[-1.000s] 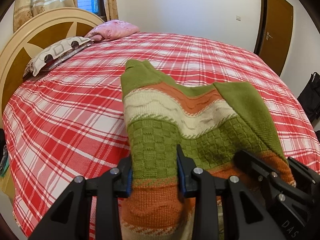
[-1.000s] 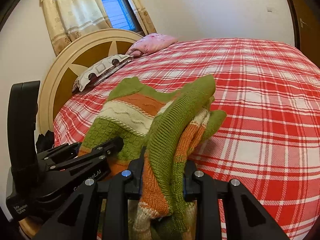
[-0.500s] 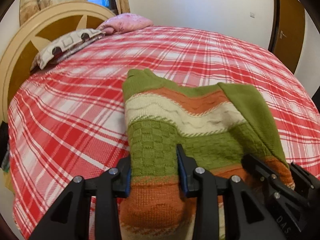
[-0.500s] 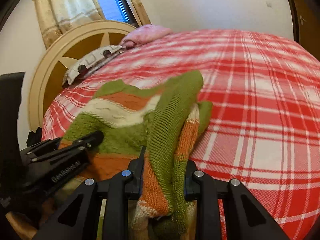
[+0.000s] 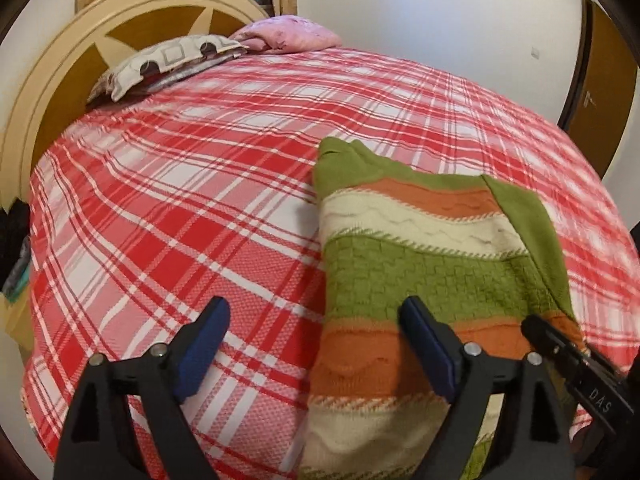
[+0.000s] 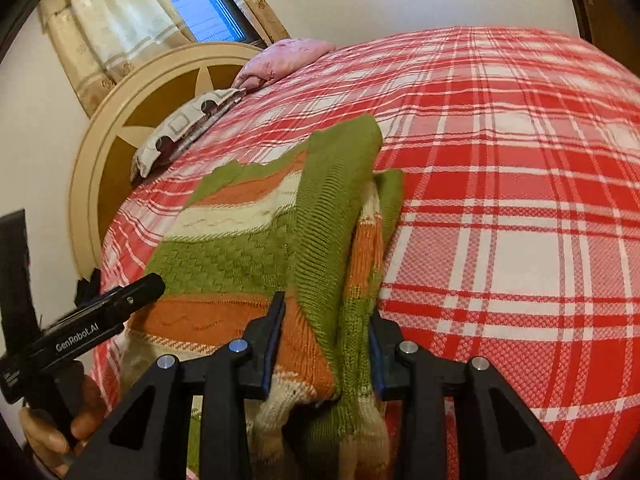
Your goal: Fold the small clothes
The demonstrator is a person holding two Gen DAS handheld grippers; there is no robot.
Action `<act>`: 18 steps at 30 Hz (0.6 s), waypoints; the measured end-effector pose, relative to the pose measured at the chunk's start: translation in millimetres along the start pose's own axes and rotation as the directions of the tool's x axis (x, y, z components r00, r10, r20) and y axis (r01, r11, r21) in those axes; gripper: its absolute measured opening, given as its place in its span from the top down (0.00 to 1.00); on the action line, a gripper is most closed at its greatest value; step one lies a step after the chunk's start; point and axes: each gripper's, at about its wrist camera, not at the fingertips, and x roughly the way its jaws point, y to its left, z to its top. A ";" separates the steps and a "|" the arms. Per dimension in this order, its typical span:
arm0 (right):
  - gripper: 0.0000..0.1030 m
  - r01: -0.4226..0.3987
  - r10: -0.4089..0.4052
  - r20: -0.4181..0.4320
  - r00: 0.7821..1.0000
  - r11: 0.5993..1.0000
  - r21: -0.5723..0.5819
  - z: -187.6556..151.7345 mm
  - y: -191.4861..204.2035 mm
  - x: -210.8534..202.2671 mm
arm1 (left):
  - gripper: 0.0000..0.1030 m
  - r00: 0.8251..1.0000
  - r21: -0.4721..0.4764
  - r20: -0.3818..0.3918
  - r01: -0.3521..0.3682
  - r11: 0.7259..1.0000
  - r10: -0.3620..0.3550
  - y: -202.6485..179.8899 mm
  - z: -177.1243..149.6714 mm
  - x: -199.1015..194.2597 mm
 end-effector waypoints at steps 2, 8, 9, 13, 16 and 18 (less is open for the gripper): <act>0.64 -0.006 0.007 -0.007 1.000 1.000 0.006 0.7 -1.0 -1.1 | 0.13 1.000 0.029 -0.005 -0.015 0.999 0.015 -8.5 0.1 1.2; 0.64 -0.001 0.001 -0.007 1.000 1.000 0.006 -1.8 -4.7 -1.1 | 0.12 0.999 0.066 -0.008 -0.046 0.997 0.047 -15.4 -0.6 8.0; 0.64 0.005 -0.005 -0.008 1.000 1.000 0.003 -2.0 -4.1 0.0 | 0.12 0.999 0.056 -0.012 -0.042 0.998 0.042 -14.3 -1.3 9.9; 0.55 0.014 -0.014 -0.016 1.000 1.000 0.020 -2.9 -5.7 -0.6 | 0.12 0.999 0.042 -0.020 -0.035 0.999 0.035 -11.3 -1.9 10.0; 0.53 0.024 -0.024 -0.016 1.000 0.999 0.037 -5.4 -4.4 -14.3 | 0.12 0.998 0.086 0.002 -0.065 0.994 0.065 -17.6 -4.1 0.0; 0.52 0.052 -0.052 0.001 0.999 0.998 0.034 -10.3 -0.9 -27.7 | 0.13 0.996 0.106 0.021 -0.084 0.991 0.082 -21.5 -8.4 -11.1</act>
